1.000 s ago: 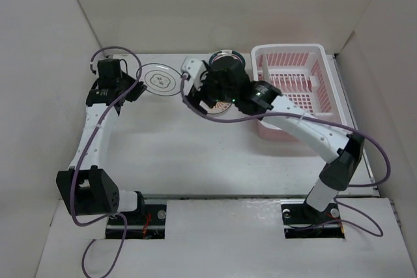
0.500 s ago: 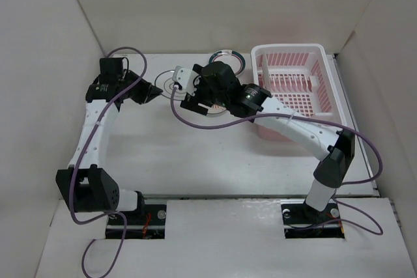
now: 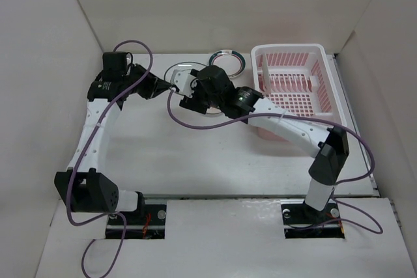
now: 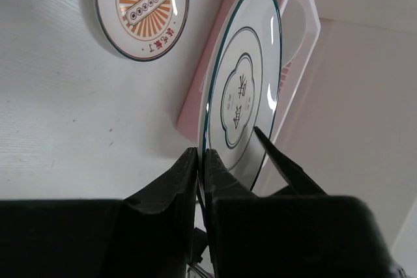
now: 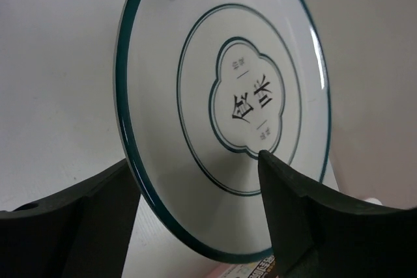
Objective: Load the plates into the dish rack
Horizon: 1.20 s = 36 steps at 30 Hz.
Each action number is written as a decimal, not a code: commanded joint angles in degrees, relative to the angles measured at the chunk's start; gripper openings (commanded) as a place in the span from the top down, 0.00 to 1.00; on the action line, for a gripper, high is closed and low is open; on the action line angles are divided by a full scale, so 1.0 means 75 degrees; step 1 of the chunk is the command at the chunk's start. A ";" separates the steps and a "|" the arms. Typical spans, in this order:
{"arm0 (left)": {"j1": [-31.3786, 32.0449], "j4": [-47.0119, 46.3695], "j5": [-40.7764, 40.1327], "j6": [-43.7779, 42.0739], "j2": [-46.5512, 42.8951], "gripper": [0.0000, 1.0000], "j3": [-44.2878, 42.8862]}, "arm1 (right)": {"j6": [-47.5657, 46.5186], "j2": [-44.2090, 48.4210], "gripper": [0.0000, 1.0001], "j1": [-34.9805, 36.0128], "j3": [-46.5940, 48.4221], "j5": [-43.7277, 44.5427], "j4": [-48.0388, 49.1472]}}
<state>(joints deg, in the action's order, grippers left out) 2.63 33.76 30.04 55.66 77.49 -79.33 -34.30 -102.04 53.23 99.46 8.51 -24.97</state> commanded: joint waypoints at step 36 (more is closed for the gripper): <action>0.0831 0.0161 -0.5287 -0.2534 -0.0020 0.00 -0.0742 | 0.3948 0.2330 1.00 -0.2407 0.0075 0.0098 0.0951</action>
<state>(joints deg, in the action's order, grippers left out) 5.52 28.40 7.62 42.96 77.47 -81.84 -14.83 -90.30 41.71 96.68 10.61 -22.24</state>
